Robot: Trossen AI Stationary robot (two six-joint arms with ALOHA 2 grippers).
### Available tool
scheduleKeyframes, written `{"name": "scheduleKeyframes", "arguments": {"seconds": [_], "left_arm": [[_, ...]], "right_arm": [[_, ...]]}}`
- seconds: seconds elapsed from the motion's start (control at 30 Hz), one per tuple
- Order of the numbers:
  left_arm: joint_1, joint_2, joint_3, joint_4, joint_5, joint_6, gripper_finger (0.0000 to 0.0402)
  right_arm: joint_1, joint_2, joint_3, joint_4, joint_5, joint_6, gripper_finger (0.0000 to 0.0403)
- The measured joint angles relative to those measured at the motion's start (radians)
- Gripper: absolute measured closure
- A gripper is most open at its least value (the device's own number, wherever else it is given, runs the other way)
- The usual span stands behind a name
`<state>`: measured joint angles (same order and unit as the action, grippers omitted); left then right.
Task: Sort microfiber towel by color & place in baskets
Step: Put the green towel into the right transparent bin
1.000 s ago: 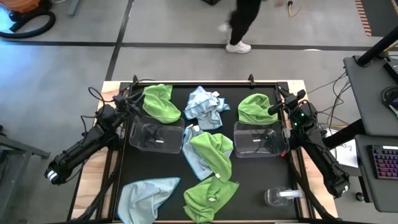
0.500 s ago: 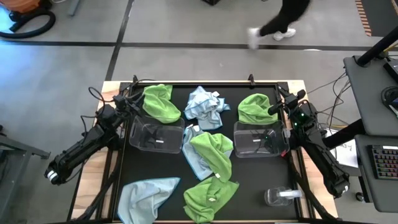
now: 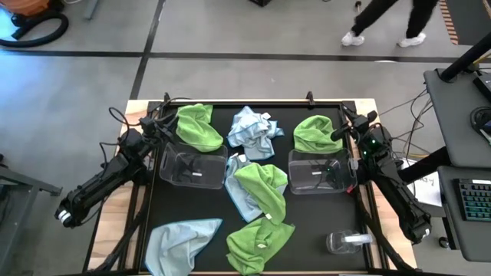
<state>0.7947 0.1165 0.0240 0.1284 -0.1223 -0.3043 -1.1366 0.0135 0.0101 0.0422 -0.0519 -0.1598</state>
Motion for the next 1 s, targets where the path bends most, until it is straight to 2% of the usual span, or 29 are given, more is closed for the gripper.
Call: {"name": "scheduleKeyframes", "arguments": {"seconds": [0.13,0.3,0.5,0.67,1.0], "left_arm": [[0.000,0.000,0.000,0.000,0.000,0.000,0.0274],[0.000,0.000,0.000,0.000,0.000,0.000,0.0274],[0.000,0.000,0.000,0.002,-0.001,0.013,0.0274],[0.000,0.000,0.000,0.004,-0.001,0.013,0.0274],[0.000,0.000,0.000,0.006,-0.001,0.012,0.0274]], "right_arm": [[0.000,0.000,0.000,0.045,0.019,-0.031,0.0323],[0.000,0.000,0.000,0.069,0.039,0.061,0.0323],[0.000,0.000,0.000,0.067,0.127,0.164,0.0323],[0.000,0.000,0.000,0.068,0.126,0.264,0.0323],[0.000,0.000,0.000,0.068,0.131,0.272,0.0323]]}}
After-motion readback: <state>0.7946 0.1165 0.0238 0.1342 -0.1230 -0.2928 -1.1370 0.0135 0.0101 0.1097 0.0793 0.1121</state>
